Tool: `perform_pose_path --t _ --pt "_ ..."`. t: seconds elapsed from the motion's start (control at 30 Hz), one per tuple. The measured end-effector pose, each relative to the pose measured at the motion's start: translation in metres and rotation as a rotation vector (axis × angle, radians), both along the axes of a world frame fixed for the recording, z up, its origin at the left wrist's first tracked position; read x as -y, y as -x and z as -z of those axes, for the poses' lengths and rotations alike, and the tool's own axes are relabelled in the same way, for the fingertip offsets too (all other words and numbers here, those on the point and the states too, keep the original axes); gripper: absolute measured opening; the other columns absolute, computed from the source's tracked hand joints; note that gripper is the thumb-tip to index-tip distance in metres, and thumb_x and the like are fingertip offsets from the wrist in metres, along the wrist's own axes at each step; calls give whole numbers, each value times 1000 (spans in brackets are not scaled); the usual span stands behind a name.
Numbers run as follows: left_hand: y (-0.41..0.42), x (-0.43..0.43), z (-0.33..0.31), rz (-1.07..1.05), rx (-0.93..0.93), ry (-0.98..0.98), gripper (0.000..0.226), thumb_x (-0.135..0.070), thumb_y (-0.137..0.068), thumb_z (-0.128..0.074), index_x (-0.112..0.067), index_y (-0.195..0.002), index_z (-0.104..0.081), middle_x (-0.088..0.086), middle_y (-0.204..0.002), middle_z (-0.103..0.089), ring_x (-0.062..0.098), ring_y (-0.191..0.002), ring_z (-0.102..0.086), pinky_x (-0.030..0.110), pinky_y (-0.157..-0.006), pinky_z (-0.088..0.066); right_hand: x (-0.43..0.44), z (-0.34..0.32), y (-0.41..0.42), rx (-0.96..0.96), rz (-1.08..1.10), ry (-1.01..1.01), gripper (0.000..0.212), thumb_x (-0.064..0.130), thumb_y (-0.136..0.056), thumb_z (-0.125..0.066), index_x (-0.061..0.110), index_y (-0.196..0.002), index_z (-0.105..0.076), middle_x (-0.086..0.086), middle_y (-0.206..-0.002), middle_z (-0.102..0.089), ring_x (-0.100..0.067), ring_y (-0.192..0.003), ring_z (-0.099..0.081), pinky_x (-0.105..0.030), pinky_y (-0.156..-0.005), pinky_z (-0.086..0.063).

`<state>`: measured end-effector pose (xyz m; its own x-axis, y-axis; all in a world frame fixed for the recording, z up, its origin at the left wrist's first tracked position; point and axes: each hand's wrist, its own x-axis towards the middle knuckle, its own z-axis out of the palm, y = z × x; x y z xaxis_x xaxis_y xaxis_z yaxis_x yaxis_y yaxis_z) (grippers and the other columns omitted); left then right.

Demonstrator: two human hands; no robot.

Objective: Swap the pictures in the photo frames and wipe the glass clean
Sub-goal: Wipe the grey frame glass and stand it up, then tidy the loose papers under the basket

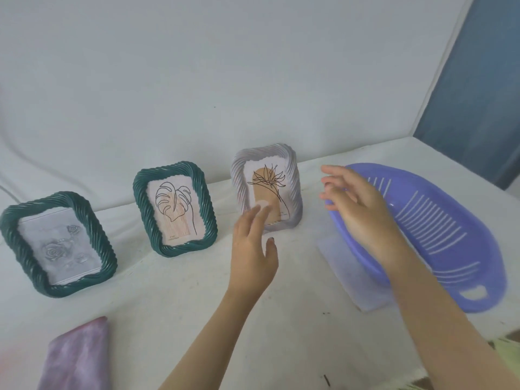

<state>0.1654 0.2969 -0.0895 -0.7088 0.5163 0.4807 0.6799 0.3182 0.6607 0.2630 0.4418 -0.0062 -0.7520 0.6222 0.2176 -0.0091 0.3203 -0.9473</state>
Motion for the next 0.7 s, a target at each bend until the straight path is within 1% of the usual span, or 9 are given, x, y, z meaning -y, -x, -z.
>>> perform_pose_path --t 0.1,0.17,0.23,0.37,0.5,0.57,0.63,0.67,0.7 --pt "-23 -6 10 106 105 64 49 -2 -82 -54 -20 -127 -51 -9 -122 -52 9 -120 -40 2 -97 -20 -18 -8 -43 132 92 -225 21 24 -91 -52 35 -107 -62 9 -110 -63 -8 -99 -57 -16 -83 -42" --pt "-34 -14 18 129 135 139 43 -9 -85 -56 -20 -127 -53 -7 -125 -55 12 -121 -43 0 -93 -18 -29 -8 -69 212 156 -313 20 27 -89 -54 37 -105 -61 11 -109 -63 -8 -100 -56 -22 -86 -42" --pt "-43 -22 25 145 148 198 42 -16 -88 -57 -19 -129 -51 -4 -129 -55 15 -124 -43 4 -93 -18 -33 -4 -91 316 104 -325 23 38 -82 -61 45 -103 -59 14 -108 -63 -8 -105 -57 -26 -89 -40" --pt "-56 -39 31 163 164 274 59 -31 -86 -59 -13 -138 -39 4 -137 -49 22 -129 -41 20 -103 -26 -25 19 -116 541 -115 -419 56 64 -64 -65 65 -114 -42 22 -97 -64 -5 -107 -54 -35 -102 -38" --pt "-63 -51 34 133 207 347 75 -39 -83 -64 -16 -144 -27 4 -144 -42 23 -135 -34 35 -110 -26 -21 30 -123 479 -141 -530 60 36 -76 -68 65 -118 -36 15 -87 -66 4 -91 -58 -34 -116 -12" --pt "-63 -54 35 134 197 376 80 -41 -82 -64 -16 -145 -23 3 -147 -36 23 -137 -29 37 -112 -22 -21 33 -126 420 -119 -540 56 25 -80 -65 57 -121 -44 7 -81 -68 -7 -82 -62 -30 -111 -24" --pt "-62 -57 36 151 171 428 80 -41 -84 -61 -17 -147 -18 2 -152 -28 22 -141 -20 37 -115 -13 -21 34 -129 373 -118 -472 48 20 -83 -63 45 -122 -54 5 -84 -70 -12 -81 -64 -24 -90 -45" --pt "-61 -59 35 159 162 455 78 -39 -86 -58 -17 -147 -16 1 -153 -25 21 -142 -17 36 -116 -9 -21 35 -130 356 -123 -441 43 19 -84 -62 40 -121 -57 9 -93 -71 -7 -88 -65 -21 -84 -49" --pt "-60 -61 34 165 160 472 76 -37 -87 -57 -17 -147 -15 1 -154 -23 21 -143 -15 35 -116 -7 -21 35 -131 334 -127 -422 39 18 -85 -61 36 -120 -60 15 -104 -70 1 -97 -62 -19 -86 -49"
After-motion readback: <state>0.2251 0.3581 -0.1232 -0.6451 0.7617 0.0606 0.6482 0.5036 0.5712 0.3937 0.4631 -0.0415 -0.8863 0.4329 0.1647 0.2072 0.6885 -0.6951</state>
